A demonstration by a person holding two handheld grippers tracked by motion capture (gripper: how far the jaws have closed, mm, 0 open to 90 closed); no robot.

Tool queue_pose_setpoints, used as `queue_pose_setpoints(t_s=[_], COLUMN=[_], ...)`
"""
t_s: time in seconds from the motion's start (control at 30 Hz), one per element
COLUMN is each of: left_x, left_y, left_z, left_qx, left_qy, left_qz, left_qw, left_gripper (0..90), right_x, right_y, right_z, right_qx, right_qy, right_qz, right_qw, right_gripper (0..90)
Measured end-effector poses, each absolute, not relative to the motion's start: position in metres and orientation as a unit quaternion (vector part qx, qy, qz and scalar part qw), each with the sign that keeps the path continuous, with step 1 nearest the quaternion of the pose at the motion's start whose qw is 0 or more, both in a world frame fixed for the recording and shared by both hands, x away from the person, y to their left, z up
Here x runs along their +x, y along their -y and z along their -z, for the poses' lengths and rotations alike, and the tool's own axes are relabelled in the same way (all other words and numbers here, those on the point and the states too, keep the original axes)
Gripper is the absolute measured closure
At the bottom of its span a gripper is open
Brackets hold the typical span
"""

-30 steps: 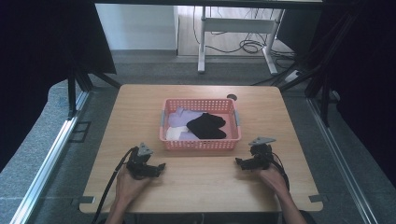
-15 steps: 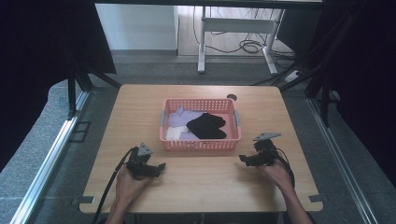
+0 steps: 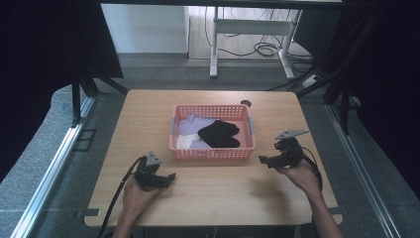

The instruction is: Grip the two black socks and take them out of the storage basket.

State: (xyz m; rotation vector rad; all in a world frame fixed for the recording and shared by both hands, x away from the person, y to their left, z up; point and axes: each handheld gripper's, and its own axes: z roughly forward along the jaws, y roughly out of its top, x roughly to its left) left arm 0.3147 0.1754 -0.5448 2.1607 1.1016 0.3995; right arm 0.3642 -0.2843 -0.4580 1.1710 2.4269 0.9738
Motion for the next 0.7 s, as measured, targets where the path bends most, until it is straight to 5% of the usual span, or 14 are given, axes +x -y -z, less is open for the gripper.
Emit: queue_pose_setpoints(t_s=[0.7], left_x=[0.315], left_y=[-0.176], left_z=[0.545], left_qx=[0.83], left_qy=[-0.42], left_qz=[-0.154], left_qw=[0.333], left_gripper=[12.4], right_x=[0.412], right_y=[0.22], right_z=[0.415], right_qx=[0.358], right_qy=[-0.86], right_qz=[-0.346], right_qw=[0.114], right_gripper=[28.5])
